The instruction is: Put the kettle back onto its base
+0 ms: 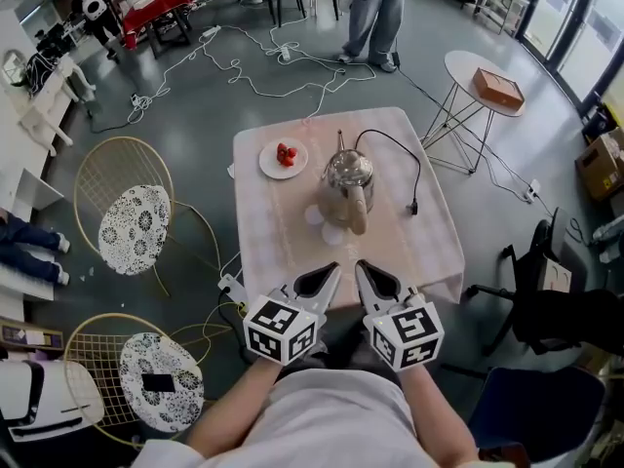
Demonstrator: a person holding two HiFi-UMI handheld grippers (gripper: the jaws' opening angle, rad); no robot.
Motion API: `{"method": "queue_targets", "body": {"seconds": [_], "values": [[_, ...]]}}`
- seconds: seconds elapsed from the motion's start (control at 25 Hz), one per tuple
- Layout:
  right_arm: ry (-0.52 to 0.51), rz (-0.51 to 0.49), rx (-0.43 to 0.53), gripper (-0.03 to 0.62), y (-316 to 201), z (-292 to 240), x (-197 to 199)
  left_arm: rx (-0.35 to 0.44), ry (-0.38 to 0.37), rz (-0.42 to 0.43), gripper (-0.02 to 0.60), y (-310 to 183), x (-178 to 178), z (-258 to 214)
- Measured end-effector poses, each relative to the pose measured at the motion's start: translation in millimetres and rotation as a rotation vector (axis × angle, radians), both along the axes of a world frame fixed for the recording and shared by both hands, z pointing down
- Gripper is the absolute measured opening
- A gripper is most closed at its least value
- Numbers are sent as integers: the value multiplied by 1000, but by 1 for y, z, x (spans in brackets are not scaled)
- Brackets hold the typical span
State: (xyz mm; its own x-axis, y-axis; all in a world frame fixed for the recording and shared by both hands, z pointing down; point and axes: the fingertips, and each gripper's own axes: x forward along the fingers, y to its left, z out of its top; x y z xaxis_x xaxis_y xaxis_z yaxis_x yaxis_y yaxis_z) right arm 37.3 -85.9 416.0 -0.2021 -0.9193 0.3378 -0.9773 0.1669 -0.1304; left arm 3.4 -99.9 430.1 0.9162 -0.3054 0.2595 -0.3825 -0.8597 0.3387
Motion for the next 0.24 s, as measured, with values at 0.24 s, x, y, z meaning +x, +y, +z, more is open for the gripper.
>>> {"method": "queue_targets", "body": {"seconds": [0.24], "values": [[2, 12, 3, 3, 0, 3, 6, 0, -5, 17, 6, 0, 8, 4]]}}
